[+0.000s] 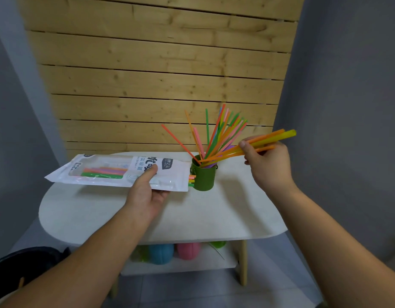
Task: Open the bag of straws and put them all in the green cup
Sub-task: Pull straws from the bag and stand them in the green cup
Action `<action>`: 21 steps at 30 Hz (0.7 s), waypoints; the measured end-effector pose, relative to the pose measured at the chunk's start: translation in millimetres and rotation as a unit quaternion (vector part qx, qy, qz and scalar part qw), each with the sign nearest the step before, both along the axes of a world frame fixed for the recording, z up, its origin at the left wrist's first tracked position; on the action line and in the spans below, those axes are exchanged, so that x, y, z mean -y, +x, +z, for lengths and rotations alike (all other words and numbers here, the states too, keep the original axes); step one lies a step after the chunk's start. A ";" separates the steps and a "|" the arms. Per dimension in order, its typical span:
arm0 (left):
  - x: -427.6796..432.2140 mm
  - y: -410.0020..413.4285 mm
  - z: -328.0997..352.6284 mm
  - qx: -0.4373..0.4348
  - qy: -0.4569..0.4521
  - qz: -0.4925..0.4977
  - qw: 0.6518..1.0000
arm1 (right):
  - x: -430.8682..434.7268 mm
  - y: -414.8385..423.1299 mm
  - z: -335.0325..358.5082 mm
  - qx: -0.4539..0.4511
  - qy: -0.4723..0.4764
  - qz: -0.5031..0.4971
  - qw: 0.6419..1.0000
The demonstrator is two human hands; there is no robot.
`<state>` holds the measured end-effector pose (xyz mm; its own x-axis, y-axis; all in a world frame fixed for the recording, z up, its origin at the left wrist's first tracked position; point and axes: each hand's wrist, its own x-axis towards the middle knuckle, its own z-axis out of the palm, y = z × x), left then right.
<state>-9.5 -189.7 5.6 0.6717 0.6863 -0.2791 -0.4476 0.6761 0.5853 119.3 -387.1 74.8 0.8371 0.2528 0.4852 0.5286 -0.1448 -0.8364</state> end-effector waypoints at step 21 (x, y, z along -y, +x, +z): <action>-14.2 -4.4 -2.4 0.004 0.007 0.003 1.000 | -40.2 28.6 -12.0 -0.109 0.009 -0.033 0.993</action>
<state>-14.0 -175.5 3.2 0.6699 0.6936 -0.2648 -0.4561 0.6659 0.5905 147.9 -346.9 62.7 0.9372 0.1866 0.2946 0.3245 -0.1571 -0.9327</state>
